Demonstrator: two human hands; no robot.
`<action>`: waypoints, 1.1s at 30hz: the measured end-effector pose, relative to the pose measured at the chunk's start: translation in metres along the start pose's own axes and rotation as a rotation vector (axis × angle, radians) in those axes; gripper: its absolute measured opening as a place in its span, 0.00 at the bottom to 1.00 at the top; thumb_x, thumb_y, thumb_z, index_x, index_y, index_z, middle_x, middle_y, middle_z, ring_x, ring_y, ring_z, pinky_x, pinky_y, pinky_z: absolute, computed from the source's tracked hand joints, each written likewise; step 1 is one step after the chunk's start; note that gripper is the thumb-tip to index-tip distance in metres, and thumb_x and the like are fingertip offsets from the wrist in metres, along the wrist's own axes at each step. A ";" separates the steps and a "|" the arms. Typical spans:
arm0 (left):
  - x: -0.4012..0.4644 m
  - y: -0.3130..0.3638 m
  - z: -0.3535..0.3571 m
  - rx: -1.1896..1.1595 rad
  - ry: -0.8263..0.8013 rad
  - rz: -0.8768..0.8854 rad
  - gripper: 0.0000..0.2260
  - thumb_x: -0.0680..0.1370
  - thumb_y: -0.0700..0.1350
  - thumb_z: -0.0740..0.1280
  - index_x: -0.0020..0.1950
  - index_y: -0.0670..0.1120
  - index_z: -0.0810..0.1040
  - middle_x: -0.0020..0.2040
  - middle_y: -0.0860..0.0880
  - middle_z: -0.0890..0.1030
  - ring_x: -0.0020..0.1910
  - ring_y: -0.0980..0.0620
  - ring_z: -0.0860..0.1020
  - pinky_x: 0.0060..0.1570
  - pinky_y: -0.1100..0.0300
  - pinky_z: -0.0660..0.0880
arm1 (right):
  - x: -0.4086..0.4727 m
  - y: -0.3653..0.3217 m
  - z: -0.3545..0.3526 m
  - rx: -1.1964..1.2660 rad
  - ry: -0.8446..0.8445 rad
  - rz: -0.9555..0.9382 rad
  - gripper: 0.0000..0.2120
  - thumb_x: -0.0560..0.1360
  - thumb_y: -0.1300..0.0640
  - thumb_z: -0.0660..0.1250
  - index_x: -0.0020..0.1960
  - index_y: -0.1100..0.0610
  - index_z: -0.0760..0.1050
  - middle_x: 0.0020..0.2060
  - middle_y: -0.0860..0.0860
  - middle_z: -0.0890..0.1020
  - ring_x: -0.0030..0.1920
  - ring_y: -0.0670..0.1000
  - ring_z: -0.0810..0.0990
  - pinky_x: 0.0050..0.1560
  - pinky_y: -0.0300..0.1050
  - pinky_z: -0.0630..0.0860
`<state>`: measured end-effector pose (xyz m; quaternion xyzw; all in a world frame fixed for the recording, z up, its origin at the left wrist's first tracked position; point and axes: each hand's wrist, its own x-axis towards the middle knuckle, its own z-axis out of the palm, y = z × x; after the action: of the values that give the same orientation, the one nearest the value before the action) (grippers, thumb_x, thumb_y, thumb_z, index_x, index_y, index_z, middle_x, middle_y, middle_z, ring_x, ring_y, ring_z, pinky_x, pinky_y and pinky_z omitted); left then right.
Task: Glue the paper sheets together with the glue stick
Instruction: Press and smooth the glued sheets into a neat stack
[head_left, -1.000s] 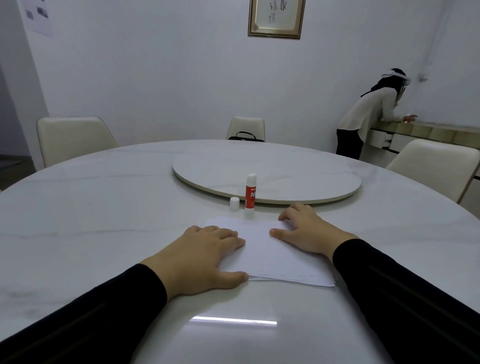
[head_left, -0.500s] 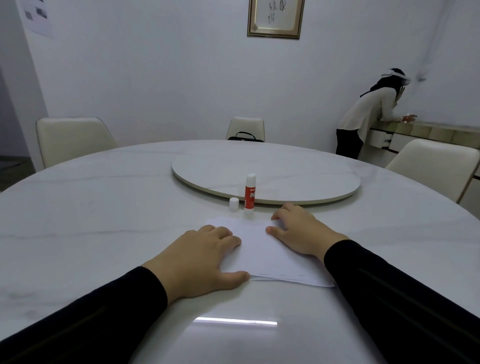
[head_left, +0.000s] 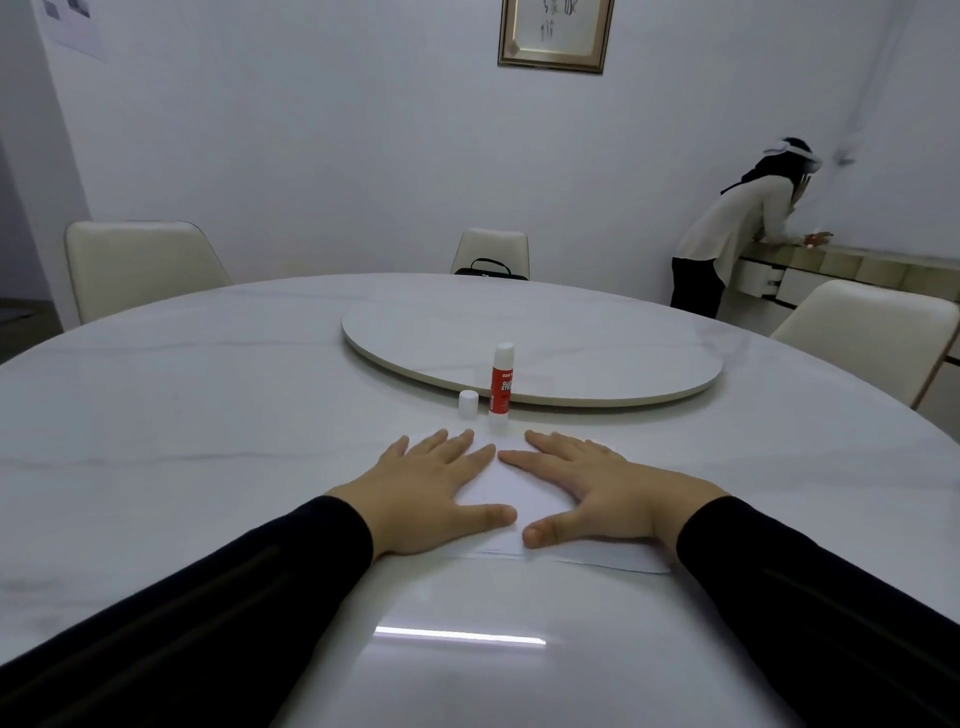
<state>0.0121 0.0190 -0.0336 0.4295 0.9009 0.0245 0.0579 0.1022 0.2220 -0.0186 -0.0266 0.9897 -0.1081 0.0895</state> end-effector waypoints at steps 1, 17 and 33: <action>0.000 -0.003 0.000 0.003 -0.001 -0.005 0.39 0.69 0.75 0.48 0.76 0.61 0.43 0.78 0.53 0.43 0.77 0.52 0.42 0.74 0.50 0.41 | -0.002 0.004 -0.002 0.017 -0.005 0.018 0.43 0.64 0.27 0.63 0.72 0.31 0.45 0.77 0.41 0.44 0.76 0.45 0.40 0.75 0.50 0.40; -0.005 -0.032 -0.012 -0.102 0.045 -0.041 0.42 0.64 0.76 0.52 0.75 0.64 0.48 0.78 0.57 0.49 0.76 0.53 0.47 0.72 0.53 0.47 | -0.024 0.027 -0.004 0.151 0.106 0.076 0.45 0.61 0.27 0.64 0.73 0.36 0.53 0.75 0.39 0.52 0.74 0.41 0.49 0.71 0.40 0.49; 0.026 -0.027 -0.007 -0.118 0.193 -0.128 0.40 0.66 0.74 0.59 0.72 0.53 0.62 0.65 0.51 0.63 0.67 0.50 0.59 0.65 0.55 0.57 | -0.012 0.021 -0.001 0.163 0.206 0.050 0.47 0.60 0.27 0.65 0.74 0.45 0.57 0.69 0.41 0.61 0.69 0.42 0.58 0.71 0.43 0.58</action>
<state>-0.0256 0.0220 -0.0313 0.3628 0.9248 0.1147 -0.0024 0.1129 0.2432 -0.0203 0.0167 0.9819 -0.1882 -0.0083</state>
